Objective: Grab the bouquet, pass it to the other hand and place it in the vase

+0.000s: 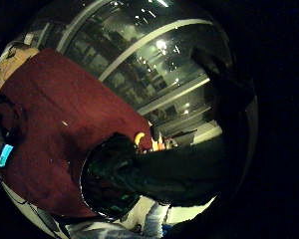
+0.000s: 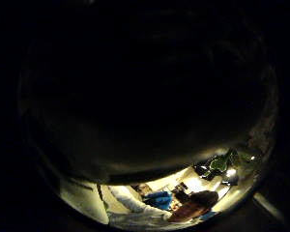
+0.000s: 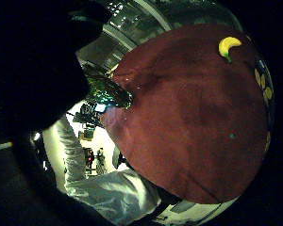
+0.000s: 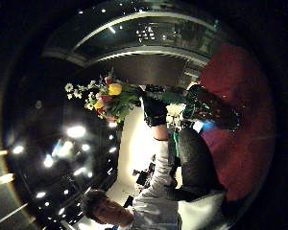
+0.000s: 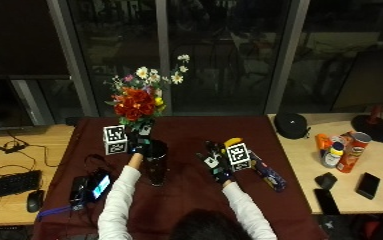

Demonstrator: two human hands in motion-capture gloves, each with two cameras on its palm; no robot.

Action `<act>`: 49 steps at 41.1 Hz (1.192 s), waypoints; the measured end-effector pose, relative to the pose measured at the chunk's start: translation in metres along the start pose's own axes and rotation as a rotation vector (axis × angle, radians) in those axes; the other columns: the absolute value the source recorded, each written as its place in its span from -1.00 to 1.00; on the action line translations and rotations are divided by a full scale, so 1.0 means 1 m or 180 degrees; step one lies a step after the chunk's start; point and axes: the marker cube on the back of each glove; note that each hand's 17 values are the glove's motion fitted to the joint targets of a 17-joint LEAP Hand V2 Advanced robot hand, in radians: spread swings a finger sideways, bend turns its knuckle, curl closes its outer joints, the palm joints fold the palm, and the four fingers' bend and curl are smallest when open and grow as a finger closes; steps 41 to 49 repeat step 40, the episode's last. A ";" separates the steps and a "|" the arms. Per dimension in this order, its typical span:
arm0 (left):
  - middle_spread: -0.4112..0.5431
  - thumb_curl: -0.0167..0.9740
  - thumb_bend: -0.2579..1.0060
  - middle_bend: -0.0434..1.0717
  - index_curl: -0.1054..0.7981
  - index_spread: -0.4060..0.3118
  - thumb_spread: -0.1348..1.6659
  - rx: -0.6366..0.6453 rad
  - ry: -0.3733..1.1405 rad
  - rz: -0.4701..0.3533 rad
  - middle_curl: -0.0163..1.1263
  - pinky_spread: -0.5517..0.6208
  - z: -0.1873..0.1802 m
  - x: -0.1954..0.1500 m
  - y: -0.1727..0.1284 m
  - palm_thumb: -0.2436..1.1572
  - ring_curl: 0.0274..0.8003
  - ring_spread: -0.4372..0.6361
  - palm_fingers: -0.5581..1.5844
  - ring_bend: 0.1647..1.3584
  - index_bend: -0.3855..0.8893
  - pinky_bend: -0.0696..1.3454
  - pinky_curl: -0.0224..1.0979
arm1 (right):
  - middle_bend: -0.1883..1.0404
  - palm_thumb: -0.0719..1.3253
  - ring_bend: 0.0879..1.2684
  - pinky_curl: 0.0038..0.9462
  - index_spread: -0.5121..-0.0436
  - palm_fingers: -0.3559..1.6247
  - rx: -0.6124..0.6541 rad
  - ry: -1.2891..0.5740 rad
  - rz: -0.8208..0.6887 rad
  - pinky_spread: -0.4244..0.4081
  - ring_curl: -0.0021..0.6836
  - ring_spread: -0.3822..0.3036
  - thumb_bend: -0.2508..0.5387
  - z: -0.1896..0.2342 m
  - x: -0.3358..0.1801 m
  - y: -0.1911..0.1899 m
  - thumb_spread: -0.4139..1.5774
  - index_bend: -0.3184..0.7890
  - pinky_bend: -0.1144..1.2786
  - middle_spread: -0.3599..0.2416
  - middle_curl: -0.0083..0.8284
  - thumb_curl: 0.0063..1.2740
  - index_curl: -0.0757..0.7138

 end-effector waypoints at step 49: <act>0.70 -0.25 -0.65 -0.63 -0.49 0.62 0.04 -0.0546 -0.0822 0.0225 -0.50 0.77 -0.046 -0.077 0.062 -0.33 -0.35 0.79 -0.65 -0.48 -0.27 -0.60 -0.34 | -0.42 0.14 -0.57 -0.29 0.08 -0.26 -0.0142 0.0076 0.0665 0.63 -0.07 0.29 -0.42 0.008 0.004 0.019 0.50 -0.13 -0.29 0.28 -0.28 -0.27 0.10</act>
